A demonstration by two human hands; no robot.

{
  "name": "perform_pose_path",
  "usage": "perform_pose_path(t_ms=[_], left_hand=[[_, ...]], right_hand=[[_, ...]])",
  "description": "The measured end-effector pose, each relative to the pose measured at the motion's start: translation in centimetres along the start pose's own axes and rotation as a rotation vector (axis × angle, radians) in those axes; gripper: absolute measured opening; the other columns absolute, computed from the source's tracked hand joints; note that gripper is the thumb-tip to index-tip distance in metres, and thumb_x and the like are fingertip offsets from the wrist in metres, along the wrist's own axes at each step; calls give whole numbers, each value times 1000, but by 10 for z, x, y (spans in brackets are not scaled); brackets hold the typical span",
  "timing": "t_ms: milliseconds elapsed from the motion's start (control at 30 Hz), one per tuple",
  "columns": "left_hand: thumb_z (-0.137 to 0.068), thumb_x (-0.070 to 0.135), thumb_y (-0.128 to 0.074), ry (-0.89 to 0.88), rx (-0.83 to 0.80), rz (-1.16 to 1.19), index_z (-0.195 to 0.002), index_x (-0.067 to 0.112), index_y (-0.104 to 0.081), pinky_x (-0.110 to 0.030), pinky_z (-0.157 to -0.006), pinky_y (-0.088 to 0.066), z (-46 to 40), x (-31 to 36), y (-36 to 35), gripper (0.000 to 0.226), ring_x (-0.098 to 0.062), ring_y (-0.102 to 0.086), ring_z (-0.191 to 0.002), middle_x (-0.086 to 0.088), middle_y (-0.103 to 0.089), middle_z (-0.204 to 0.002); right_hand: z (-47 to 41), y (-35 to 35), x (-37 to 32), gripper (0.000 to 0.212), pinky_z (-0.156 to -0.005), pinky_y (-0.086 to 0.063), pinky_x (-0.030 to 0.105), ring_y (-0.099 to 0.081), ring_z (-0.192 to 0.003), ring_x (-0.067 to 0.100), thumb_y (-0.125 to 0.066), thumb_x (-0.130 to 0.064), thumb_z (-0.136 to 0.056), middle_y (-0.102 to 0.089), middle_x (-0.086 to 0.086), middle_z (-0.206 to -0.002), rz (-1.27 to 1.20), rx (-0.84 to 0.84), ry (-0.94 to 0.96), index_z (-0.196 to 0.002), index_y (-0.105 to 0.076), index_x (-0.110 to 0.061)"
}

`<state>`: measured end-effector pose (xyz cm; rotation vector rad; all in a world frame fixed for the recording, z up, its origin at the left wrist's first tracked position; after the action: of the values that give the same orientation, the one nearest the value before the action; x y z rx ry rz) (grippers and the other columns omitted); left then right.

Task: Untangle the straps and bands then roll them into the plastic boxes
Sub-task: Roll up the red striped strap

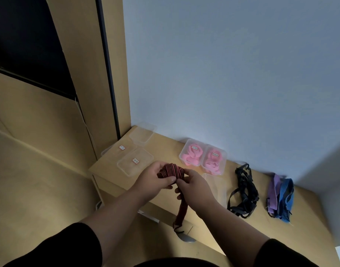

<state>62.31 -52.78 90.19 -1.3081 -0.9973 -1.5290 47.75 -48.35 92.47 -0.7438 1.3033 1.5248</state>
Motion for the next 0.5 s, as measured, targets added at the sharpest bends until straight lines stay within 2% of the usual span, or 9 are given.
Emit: perform_pose_path(t_ms=[133, 233, 333, 500], left_hand=[[-83, 16, -78, -120, 162, -192, -108, 33, -56, -24, -82, -55, -3, 3, 4, 37, -5, -62, -101, 10, -65, -108], [-82, 9, -77, -290, 212, -406, -106, 25, -61, -13, -84, -44, -3, 6, 7, 33, -4, -56, -102, 11, -57, -106], [-82, -2, -70, -444, 162, -507, -110, 14, -68, -8, -92, -38, -1, 6, 8, 33, -4, -54, -107, 10, -56, -108], [-89, -5, -59, -464, 42, -514, -127, 18, -64, -11, -100, -39, 6, 4, 10, 45, 9, -46, -119, 14, -52, -124]], right_hand=[[2, -5, -2, 13, -65, -60, 34, -65, -60, 15, -57, -13, -100, -74, 11, -86, -1, -51, -92, -110, -65, -10], [5, -12, -4, 17, -63, -59, 33, -63, -58, 17, -56, -16, -101, -71, 10, -75, -17, -111, -139, -95, -68, -5], [8, -15, -7, 18, -55, -52, 28, -58, -55, 16, -54, -11, -98, -68, 7, -70, -77, -79, -142, -93, -70, -3], [12, -16, -4, 20, -53, -49, 27, -57, -58, 15, -54, -11, -97, -69, 9, -74, -159, 2, -143, -93, -71, -3]])
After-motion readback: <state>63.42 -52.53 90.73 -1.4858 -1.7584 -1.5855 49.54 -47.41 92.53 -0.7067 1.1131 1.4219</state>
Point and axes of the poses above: each hand's wrist, its own z-axis away from the middle knuckle, its own y-axis out of the back of the hand, x = y × z, the point moved 4 cm from there along -z, towards the middle knuckle
